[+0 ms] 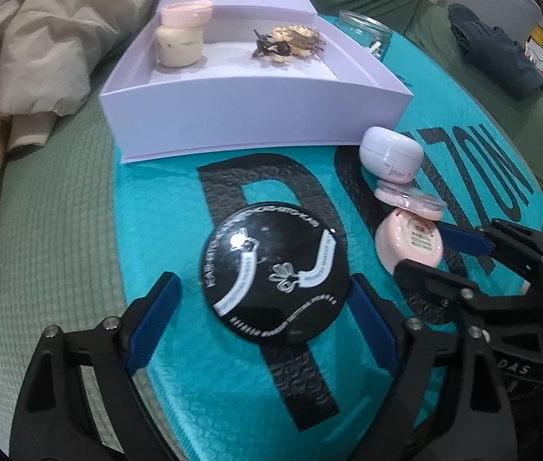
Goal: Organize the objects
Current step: 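Close left gripper on black compact while right gripper grasps pink compact, then lift black compact with left tool while right lifts pink compact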
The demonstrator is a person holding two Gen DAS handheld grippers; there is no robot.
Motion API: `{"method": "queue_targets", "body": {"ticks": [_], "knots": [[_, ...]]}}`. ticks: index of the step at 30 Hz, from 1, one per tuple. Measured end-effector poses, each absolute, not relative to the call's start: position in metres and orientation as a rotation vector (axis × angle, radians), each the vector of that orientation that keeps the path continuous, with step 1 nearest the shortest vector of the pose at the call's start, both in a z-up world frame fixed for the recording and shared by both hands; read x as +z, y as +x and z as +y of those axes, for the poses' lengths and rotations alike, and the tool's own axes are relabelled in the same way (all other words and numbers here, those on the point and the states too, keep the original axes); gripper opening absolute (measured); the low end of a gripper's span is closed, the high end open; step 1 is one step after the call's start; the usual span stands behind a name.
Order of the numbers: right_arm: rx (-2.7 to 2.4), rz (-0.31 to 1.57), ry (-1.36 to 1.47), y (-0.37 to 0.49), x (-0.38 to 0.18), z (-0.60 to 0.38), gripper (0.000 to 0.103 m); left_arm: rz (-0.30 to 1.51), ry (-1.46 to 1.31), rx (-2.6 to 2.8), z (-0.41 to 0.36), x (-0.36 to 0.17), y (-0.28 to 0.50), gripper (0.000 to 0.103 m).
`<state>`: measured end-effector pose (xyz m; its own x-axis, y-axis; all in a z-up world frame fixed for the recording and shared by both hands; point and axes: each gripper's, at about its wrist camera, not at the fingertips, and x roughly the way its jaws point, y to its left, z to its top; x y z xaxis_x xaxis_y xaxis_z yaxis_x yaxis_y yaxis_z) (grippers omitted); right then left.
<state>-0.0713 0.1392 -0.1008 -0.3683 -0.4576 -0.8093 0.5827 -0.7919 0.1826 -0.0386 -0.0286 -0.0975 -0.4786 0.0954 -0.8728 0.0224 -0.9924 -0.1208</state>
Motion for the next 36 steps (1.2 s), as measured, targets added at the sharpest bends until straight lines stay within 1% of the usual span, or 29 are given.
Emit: {"method": "queue_targets", "body": {"ticks": [5,6,9,14,30,36], "knots": [[-2.200,0.150,1.232,-0.066,-0.101,0.156,0.052,-0.114,-1.570,2.665,-0.016,-0.098,-0.045,0.082],[-2.204,0.140,1.233,-0.065,-0.101,0.160,0.052,-0.102,-1.571,2.670,-0.014,-0.099,-0.046,0.079],[-2.220,0.123,1.231,-0.062,-0.100,0.168,0.052,-0.063,-1.574,2.699,-0.009,-0.097,-0.048,0.067],[-2.248,0.136,1.222,-0.056,-0.101,0.175,0.052,-0.067,-1.580,2.702,-0.005,-0.095,-0.050,0.067],[-2.286,0.072,1.206,-0.053,-0.103,0.189,0.052,-0.024,-1.600,2.606,0.019,-0.093,-0.056,0.067],[-2.284,0.042,1.199,-0.051,-0.101,0.193,0.052,-0.058,-1.608,2.602,0.028,-0.092,-0.053,0.067]]}}
